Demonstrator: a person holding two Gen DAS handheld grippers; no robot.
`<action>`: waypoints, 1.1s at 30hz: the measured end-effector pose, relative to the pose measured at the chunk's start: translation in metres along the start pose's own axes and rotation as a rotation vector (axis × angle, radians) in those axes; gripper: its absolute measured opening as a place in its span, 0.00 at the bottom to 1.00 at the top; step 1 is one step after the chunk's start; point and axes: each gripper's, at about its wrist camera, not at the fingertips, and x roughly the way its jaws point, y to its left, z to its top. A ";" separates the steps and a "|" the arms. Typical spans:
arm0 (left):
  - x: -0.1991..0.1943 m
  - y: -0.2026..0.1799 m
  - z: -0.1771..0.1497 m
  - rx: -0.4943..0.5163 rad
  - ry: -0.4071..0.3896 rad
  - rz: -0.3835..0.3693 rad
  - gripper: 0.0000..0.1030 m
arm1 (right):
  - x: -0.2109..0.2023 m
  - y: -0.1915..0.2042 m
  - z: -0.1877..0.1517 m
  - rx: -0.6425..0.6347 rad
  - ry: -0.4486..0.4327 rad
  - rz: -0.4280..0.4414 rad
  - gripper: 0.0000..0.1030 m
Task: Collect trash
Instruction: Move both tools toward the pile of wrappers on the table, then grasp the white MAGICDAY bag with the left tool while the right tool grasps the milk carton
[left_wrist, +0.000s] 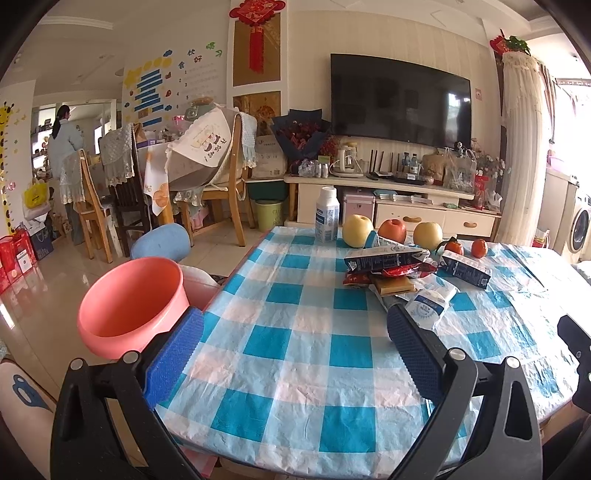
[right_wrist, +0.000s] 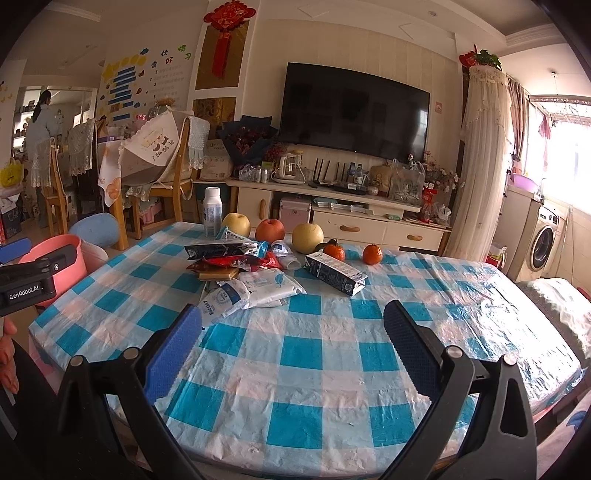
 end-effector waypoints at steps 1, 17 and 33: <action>0.000 0.000 0.000 0.001 0.001 0.001 0.95 | 0.001 0.000 0.000 0.000 0.004 0.003 0.96; 0.029 -0.019 -0.008 0.051 0.125 -0.127 0.95 | 0.058 -0.030 -0.016 0.137 0.215 0.099 0.96; 0.104 -0.104 -0.013 0.398 0.272 -0.384 0.95 | 0.133 -0.081 -0.008 0.321 0.312 0.167 0.96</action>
